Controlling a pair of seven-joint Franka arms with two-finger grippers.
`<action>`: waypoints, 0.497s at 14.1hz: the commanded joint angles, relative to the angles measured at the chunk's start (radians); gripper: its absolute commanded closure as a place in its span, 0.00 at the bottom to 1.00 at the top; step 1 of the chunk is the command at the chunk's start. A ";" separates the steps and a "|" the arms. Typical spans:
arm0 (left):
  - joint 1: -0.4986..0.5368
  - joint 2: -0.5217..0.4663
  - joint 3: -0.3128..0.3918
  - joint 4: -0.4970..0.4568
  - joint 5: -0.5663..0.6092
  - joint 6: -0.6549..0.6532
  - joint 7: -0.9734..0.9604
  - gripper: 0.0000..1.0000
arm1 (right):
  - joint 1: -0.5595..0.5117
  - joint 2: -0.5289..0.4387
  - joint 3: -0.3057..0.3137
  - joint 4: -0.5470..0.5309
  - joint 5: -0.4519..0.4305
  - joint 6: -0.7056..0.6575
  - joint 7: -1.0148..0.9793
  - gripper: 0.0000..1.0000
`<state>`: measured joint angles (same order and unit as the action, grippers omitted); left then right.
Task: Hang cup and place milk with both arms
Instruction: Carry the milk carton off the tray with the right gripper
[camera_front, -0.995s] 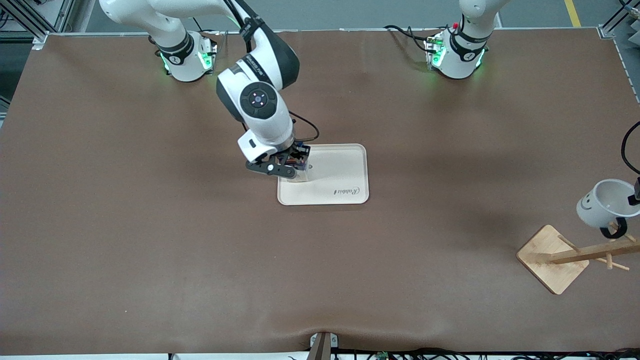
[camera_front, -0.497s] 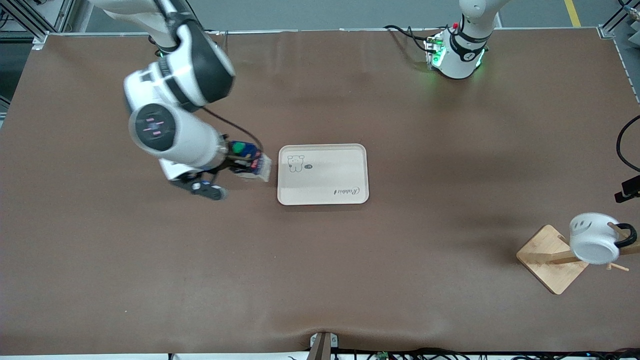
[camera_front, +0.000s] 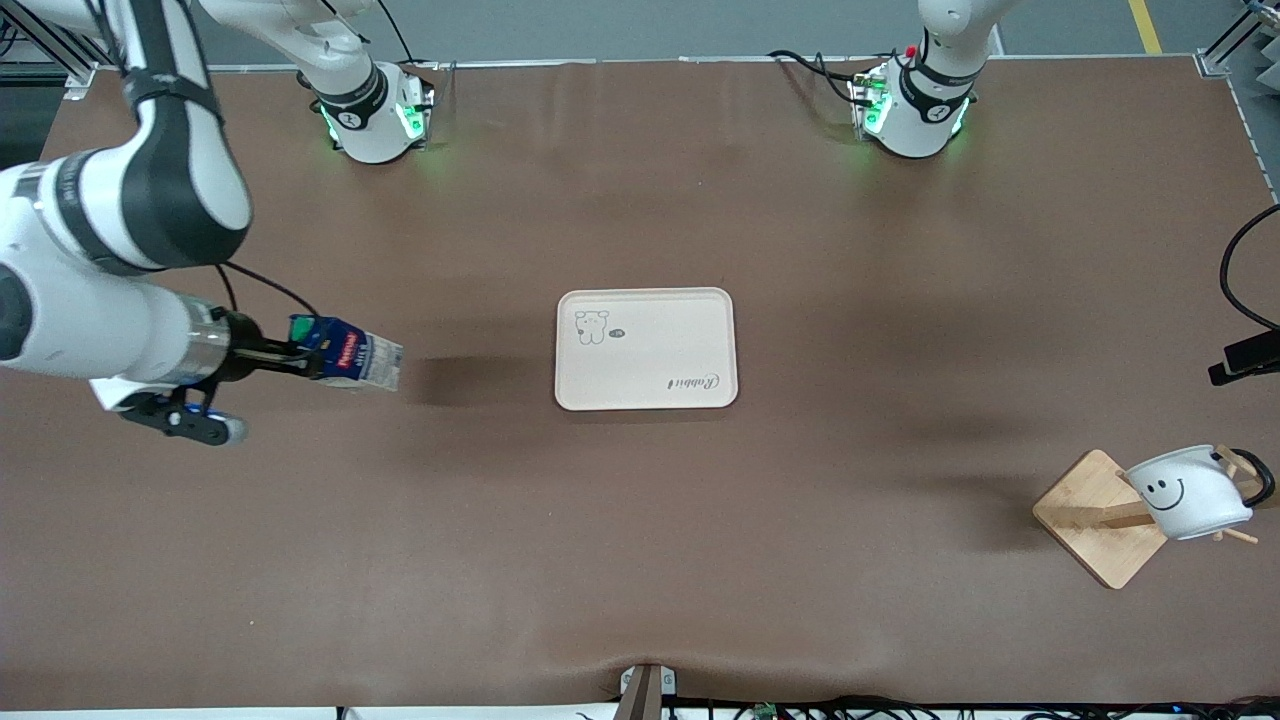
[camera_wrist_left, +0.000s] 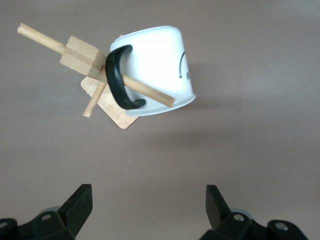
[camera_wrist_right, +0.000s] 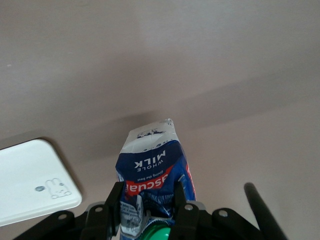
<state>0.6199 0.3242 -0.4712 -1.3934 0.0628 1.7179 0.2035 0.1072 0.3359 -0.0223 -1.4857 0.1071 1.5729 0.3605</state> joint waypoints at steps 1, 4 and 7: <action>0.004 -0.051 -0.006 -0.024 -0.012 -0.033 -0.057 0.00 | -0.098 -0.023 0.021 -0.071 -0.026 0.007 -0.031 1.00; 0.004 -0.083 -0.029 -0.030 -0.005 -0.047 -0.148 0.00 | -0.150 -0.029 0.018 -0.140 -0.050 0.091 -0.097 1.00; 0.004 -0.106 -0.055 -0.029 -0.001 -0.074 -0.209 0.00 | -0.202 -0.055 0.018 -0.238 -0.150 0.189 -0.141 1.00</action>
<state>0.6172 0.2621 -0.5085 -1.3972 0.0628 1.6579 0.0314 -0.0568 0.3340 -0.0233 -1.6324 0.0065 1.7017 0.2546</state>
